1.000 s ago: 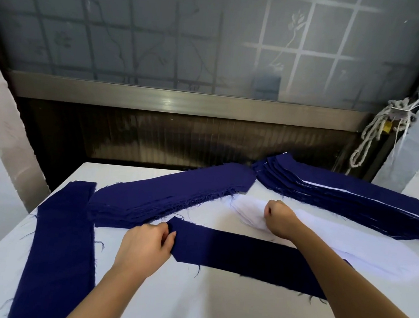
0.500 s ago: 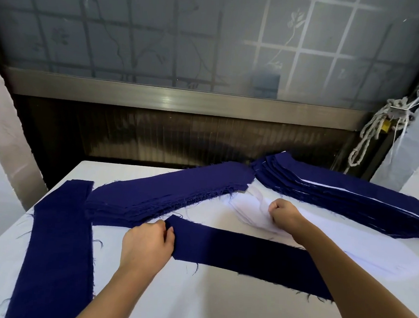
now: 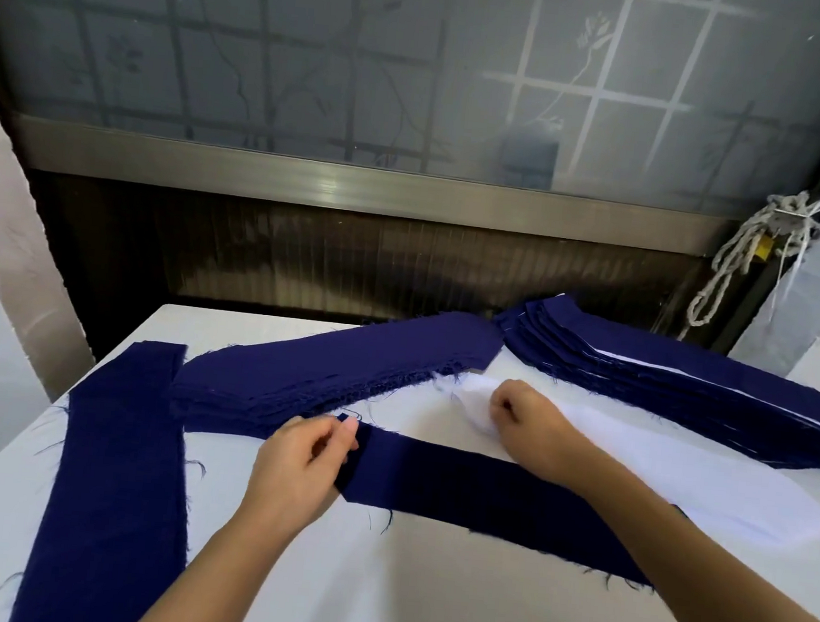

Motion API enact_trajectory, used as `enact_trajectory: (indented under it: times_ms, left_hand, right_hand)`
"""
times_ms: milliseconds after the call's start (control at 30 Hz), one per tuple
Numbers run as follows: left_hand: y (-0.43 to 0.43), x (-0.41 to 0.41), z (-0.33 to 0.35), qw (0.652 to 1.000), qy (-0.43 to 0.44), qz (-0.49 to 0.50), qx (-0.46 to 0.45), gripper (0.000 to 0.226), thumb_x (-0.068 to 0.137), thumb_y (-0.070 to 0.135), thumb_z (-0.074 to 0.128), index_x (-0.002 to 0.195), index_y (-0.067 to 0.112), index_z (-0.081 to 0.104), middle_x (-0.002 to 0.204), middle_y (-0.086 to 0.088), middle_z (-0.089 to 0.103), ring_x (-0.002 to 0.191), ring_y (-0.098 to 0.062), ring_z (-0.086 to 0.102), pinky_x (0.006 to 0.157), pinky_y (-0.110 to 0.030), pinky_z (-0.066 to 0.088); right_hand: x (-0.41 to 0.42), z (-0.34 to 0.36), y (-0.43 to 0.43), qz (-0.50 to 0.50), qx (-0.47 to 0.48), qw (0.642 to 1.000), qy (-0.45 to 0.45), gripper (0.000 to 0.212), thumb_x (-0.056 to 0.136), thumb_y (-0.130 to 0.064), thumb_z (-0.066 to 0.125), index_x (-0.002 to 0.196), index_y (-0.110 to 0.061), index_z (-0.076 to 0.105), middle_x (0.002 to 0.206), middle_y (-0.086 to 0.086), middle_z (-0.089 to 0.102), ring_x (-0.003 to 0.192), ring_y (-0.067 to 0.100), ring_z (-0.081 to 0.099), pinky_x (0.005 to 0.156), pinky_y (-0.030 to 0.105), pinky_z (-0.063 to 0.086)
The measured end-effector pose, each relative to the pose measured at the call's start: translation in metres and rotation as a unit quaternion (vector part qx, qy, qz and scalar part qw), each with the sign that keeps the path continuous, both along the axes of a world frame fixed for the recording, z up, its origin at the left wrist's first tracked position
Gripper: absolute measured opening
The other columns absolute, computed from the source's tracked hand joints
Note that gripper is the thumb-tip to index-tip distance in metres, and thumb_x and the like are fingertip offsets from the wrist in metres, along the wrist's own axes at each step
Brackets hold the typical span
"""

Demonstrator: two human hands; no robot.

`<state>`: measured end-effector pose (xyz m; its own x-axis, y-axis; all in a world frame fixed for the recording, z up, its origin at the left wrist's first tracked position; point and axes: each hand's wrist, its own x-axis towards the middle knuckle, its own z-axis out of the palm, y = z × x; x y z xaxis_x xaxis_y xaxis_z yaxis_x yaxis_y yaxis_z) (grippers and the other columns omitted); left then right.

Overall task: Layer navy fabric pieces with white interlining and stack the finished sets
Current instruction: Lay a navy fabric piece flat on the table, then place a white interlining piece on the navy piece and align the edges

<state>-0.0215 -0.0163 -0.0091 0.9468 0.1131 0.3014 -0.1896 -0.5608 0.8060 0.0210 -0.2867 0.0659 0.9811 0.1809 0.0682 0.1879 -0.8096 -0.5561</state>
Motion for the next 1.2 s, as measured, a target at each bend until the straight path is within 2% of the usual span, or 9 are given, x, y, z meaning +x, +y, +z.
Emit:
enact_trajectory:
  times_ms: [100, 233, 333, 467, 567, 667, 933, 1100, 1200]
  left_hand:
    - [-0.005, 0.001, -0.002, 0.982, 0.122, -0.095, -0.107, 0.065, 0.085, 0.077, 0.029, 0.08, 0.034, 0.078, 0.086, 0.011, 0.072, 0.094, -0.004, 0.062, 0.095, -0.031, 0.044]
    - [-0.002, 0.008, -0.004, 0.951, 0.201, -0.128, -0.196, 0.087, 0.079, 0.089, 0.031, 0.086, 0.015, 0.078, 0.097, -0.008, 0.073, 0.103, -0.031, 0.064, 0.101, -0.047, 0.046]
    - [0.0, 0.005, 0.0, 0.956, 0.183, -0.128, -0.193, 0.071, 0.081, 0.07, 0.06, 0.083, -0.001, 0.066, 0.09, -0.023, 0.07, 0.085, -0.04, 0.065, 0.088, -0.048, 0.053]
    - [-0.006, 0.001, 0.003, 0.977, 0.103, -0.11, -0.153, 0.023, 0.094, 0.021, 0.064, 0.074, 0.014, 0.073, 0.07, -0.01, 0.072, 0.066, -0.028, 0.069, 0.062, -0.04, 0.058]
    - [-0.009, -0.001, 0.006, 0.979, 0.082, -0.107, -0.155, 0.024, 0.091, 0.019, 0.07, 0.072, 0.003, 0.071, 0.065, -0.018, 0.064, 0.058, -0.02, 0.063, 0.055, -0.03, 0.056]
    - [-0.007, -0.002, 0.007, 0.978, 0.071, -0.091, -0.176, 0.025, 0.088, 0.02, 0.075, 0.072, 0.001, 0.07, 0.07, -0.024, 0.061, 0.061, -0.032, 0.059, 0.055, -0.032, 0.056]
    - [-0.002, -0.003, 0.012, 0.973, 0.048, -0.053, -0.218, 0.019, 0.092, 0.014, 0.069, 0.081, 0.027, 0.078, 0.083, 0.002, 0.077, 0.076, -0.01, 0.073, 0.061, -0.014, 0.051]
    - [0.001, 0.0, 0.005, 0.986, 0.043, 0.008, -0.163, 0.021, 0.094, 0.024, 0.066, 0.076, 0.014, 0.069, 0.073, -0.009, 0.069, 0.062, -0.013, 0.062, 0.057, -0.022, 0.048]
    - [0.0, 0.001, 0.002, 0.988, 0.043, 0.027, -0.147, 0.026, 0.094, 0.025, 0.065, 0.071, 0.014, 0.065, 0.068, -0.006, 0.066, 0.057, -0.009, 0.057, 0.053, -0.018, 0.045]
  right_hand:
    - [-0.026, 0.0, 0.034, 0.046, -0.032, 0.998, -0.024, 0.009, 0.093, -0.011, 0.043, 0.087, -0.012, 0.051, 0.091, 0.004, 0.057, 0.081, 0.02, 0.053, 0.074, 0.032, 0.046]
    - [-0.051, -0.017, 0.073, 0.094, -0.075, 0.99, -0.075, 0.006, 0.09, -0.008, 0.043, 0.088, -0.013, 0.047, 0.096, 0.007, 0.054, 0.086, 0.024, 0.05, 0.075, 0.032, 0.039]
    - [-0.056, -0.035, 0.086, 0.128, -0.091, 0.981, -0.115, 0.01, 0.096, -0.013, 0.038, 0.095, -0.013, 0.048, 0.1, 0.005, 0.051, 0.09, 0.022, 0.046, 0.081, 0.033, 0.039]
    - [-0.047, -0.045, 0.081, 0.112, -0.041, 0.981, -0.151, 0.026, 0.097, -0.024, 0.043, 0.123, -0.021, 0.046, 0.122, -0.008, 0.048, 0.11, 0.013, 0.041, 0.095, 0.028, 0.032]
    - [-0.035, -0.047, 0.073, 0.103, -0.01, 0.987, -0.121, 0.04, 0.096, -0.027, 0.047, 0.136, -0.027, 0.038, 0.123, -0.014, 0.051, 0.108, -0.004, 0.04, 0.101, 0.022, 0.026]
    - [-0.027, -0.052, 0.06, 0.093, 0.013, 0.992, -0.082, 0.043, 0.092, -0.025, 0.052, 0.132, -0.033, 0.039, 0.105, -0.016, 0.054, 0.1, -0.022, 0.033, 0.092, 0.022, 0.026]
    - [-0.03, -0.05, -0.012, 0.052, -0.057, 0.992, -0.099, 0.042, 0.086, -0.021, 0.058, 0.123, -0.036, 0.046, 0.1, -0.009, 0.059, 0.098, 0.003, 0.047, 0.092, 0.021, 0.021]
    - [-0.046, -0.047, -0.068, 0.04, -0.179, 0.977, -0.11, 0.037, 0.087, -0.02, 0.06, 0.121, -0.032, 0.054, 0.093, -0.012, 0.057, 0.082, 0.004, 0.048, 0.097, 0.024, 0.021]
    - [-0.053, -0.048, -0.096, -0.015, -0.223, 0.966, -0.134, 0.022, 0.075, -0.008, 0.071, 0.096, -0.018, 0.069, 0.085, -0.003, 0.065, 0.082, 0.023, 0.062, 0.086, 0.037, 0.035]
